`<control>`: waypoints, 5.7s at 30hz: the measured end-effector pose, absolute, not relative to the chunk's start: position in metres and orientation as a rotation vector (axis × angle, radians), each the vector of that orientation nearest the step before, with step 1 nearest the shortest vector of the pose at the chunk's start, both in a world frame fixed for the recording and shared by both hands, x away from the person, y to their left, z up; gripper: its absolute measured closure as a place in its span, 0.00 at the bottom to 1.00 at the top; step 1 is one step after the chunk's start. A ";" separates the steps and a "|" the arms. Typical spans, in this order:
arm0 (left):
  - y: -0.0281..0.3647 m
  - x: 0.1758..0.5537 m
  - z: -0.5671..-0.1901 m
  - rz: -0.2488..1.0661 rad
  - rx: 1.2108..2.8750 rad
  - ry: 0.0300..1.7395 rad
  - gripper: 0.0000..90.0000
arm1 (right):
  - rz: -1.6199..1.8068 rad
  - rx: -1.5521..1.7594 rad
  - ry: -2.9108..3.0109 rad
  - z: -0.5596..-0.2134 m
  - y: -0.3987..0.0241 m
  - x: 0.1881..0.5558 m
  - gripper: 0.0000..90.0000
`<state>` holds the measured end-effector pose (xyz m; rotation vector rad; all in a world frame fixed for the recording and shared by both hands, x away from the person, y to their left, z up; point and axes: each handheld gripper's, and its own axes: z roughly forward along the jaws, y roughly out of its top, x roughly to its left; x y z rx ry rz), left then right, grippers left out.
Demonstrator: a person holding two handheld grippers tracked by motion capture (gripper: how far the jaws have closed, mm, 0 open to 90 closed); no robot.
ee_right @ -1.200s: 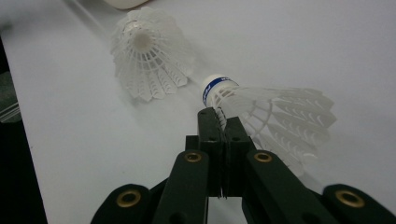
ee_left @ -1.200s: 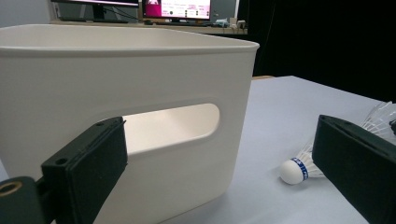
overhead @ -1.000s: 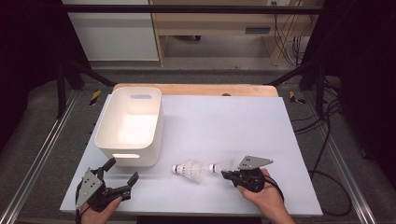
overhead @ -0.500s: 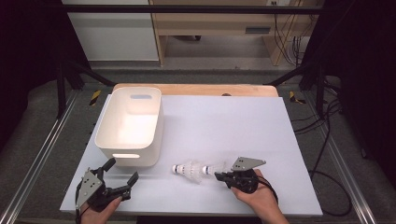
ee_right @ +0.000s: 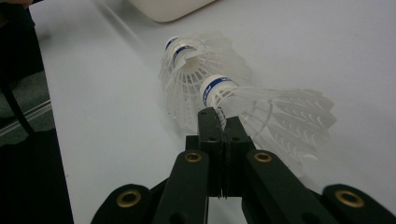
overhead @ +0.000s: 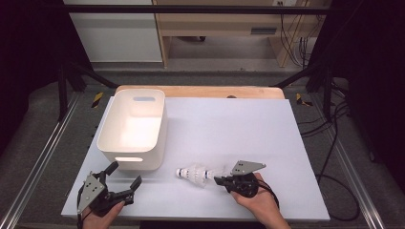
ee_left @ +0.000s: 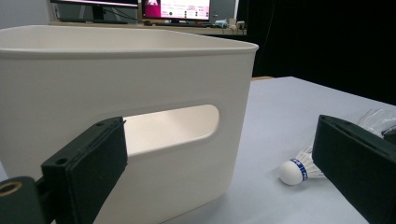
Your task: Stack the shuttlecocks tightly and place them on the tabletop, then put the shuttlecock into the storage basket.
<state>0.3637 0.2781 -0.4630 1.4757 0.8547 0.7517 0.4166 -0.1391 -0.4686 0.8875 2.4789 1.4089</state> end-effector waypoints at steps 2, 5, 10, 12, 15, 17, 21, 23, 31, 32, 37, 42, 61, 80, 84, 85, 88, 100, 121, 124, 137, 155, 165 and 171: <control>0.278 0.364 -0.463 0.751 1.473 0.856 0.04 | 1.411 0.884 2.480 -0.469 -0.138 0.417 1.00; 0.278 0.364 -0.463 0.752 1.476 0.854 0.04 | 1.409 0.881 2.482 -0.469 -0.135 0.417 1.00; 0.278 0.364 -0.463 0.751 1.474 0.855 0.04 | 1.410 0.876 2.486 -0.470 -0.133 0.418 1.00; 0.278 0.364 -0.463 0.751 1.472 0.855 0.04 | 1.412 0.877 2.485 -0.470 -0.132 0.419 1.00; 0.278 0.364 -0.463 0.751 1.473 0.855 0.04 | 1.411 0.877 2.487 -0.470 -0.131 0.419 1.00; 0.278 0.364 -0.463 0.750 1.475 0.854 0.04 | 1.413 0.872 2.487 -0.470 -0.130 0.419 1.00; 0.278 0.364 -0.463 0.750 1.474 0.854 0.04 | 1.419 0.868 2.486 -0.470 -0.129 0.419 1.00; 0.278 0.364 -0.463 0.751 1.473 0.855 0.04 | 1.420 0.863 2.484 -0.471 -0.128 0.419 1.00; 0.278 0.364 -0.463 0.749 1.472 0.855 0.04 | 1.409 0.846 2.489 -0.472 -0.122 0.420 1.00; 0.278 0.364 -0.463 0.749 1.472 0.855 0.04 | 1.411 0.846 2.488 -0.472 -0.122 0.420 1.00; 0.278 0.364 -0.463 0.750 1.474 0.853 0.04 | 1.409 0.834 2.489 -0.471 -0.119 0.421 1.00; 0.278 0.364 -0.463 0.749 1.472 0.854 0.04 | 1.413 0.833 2.488 -0.472 -0.116 0.421 1.00; 0.278 0.364 -0.463 0.748 1.471 0.854 0.04 | 1.398 0.805 2.489 -0.471 -0.110 0.423 1.00; 0.278 0.364 -0.463 0.744 1.467 0.856 0.04 | 1.330 0.747 2.499 -0.473 -0.101 0.424 0.98; 0.278 0.364 -0.463 0.743 1.468 0.857 0.04 | 1.296 0.724 2.509 -0.474 -0.098 0.424 0.98; 0.278 0.364 -0.463 0.743 1.468 0.857 0.04 | 1.292 0.723 2.511 -0.474 -0.098 0.424 0.98; 0.278 0.364 -0.463 0.743 1.468 0.857 0.04 | 1.280 0.719 2.515 -0.475 -0.097 0.423 0.98; 0.277 0.364 -0.463 0.743 1.469 0.855 0.04 | 1.243 0.738 2.506 -0.472 -0.100 0.420 0.78; 0.279 0.364 -0.463 0.749 1.467 0.858 0.04 | 1.244 0.778 2.495 -0.467 -0.110 0.412 0.42; 0.279 0.364 -0.463 0.749 1.466 0.858 0.04 | 1.234 0.781 2.490 -0.466 -0.111 0.411 0.34; 0.279 0.363 -0.462 0.752 1.456 0.852 0.03 | 1.227 0.832 2.534 -0.469 -0.111 0.409 0.07; 0.279 0.363 -0.462 0.753 1.460 0.850 0.03 | 1.256 0.843 2.566 -0.474 -0.099 0.406 0.13; 0.279 0.363 -0.462 0.753 1.459 0.848 0.03 | 1.269 0.849 2.569 -0.477 -0.090 0.407 0.11; 0.279 0.363 -0.462 0.753 1.458 0.849 0.03 | 1.262 0.862 2.559 -0.479 -0.087 0.409 0.09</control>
